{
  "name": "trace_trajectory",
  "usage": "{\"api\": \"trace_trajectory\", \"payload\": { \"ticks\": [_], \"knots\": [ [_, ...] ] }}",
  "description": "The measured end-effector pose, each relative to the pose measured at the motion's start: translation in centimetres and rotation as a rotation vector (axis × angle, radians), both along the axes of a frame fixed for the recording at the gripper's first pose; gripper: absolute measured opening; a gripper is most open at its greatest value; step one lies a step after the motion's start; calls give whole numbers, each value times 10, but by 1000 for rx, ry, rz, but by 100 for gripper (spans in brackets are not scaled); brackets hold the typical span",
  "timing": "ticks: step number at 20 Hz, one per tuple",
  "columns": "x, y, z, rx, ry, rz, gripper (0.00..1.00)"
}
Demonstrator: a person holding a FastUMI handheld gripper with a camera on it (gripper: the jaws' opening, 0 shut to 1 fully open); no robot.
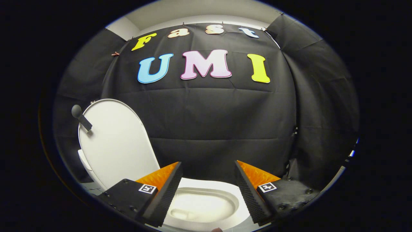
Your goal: Open the toilet lid.
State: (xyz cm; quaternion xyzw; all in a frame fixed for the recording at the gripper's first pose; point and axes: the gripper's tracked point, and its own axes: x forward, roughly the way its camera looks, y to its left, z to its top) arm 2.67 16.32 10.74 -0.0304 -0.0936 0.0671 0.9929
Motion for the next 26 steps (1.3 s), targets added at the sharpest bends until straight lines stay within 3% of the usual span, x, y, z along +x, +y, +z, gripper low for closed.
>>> {"api": "trace_trajectory", "payload": {
  "ticks": [26],
  "knots": [
    [6,-1,-17,54,60,14,99]
  ]
}}
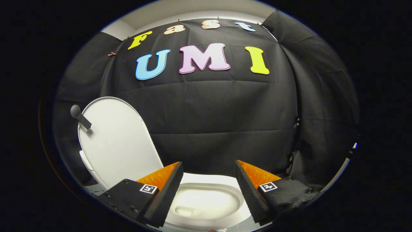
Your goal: Open the toilet lid.
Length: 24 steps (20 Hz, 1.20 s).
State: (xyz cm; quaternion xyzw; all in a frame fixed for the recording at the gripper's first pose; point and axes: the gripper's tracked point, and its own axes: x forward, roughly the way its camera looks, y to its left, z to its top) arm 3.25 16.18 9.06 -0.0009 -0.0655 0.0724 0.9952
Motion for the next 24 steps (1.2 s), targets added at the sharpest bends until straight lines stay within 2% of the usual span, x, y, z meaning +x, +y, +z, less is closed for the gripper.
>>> {"api": "trace_trajectory", "payload": {
  "ticks": [24],
  "knots": [
    [2,2,-10,-17,26,6,99]
  ]
}}
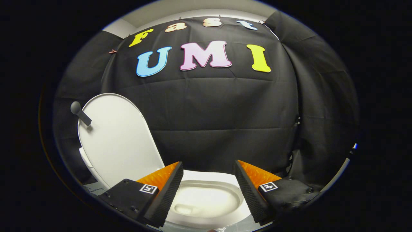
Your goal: Open the toilet lid.
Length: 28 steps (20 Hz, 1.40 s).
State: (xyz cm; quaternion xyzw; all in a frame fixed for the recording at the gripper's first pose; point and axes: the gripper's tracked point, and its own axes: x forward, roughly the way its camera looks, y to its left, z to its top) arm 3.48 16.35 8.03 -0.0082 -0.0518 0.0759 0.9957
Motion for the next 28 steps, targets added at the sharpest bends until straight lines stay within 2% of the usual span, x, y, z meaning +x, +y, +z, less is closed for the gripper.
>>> {"api": "trace_trajectory", "payload": {
  "ticks": [28],
  "knots": [
    [2,1,-6,-13,17,6,99]
  ]
}}
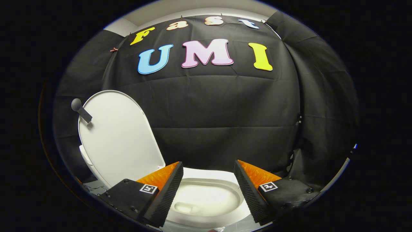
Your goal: Open the toilet lid.
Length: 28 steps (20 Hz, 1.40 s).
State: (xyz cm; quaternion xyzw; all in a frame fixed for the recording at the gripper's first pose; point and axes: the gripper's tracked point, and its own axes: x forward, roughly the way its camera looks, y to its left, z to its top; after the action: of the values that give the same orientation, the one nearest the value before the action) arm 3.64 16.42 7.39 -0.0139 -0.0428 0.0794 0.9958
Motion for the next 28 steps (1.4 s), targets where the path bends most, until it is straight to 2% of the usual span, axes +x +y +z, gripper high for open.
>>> {"api": "trace_trajectory", "payload": {
  "ticks": [28],
  "knots": [
    [-6,4,8,-35,-31,1,99]
  ]
}}
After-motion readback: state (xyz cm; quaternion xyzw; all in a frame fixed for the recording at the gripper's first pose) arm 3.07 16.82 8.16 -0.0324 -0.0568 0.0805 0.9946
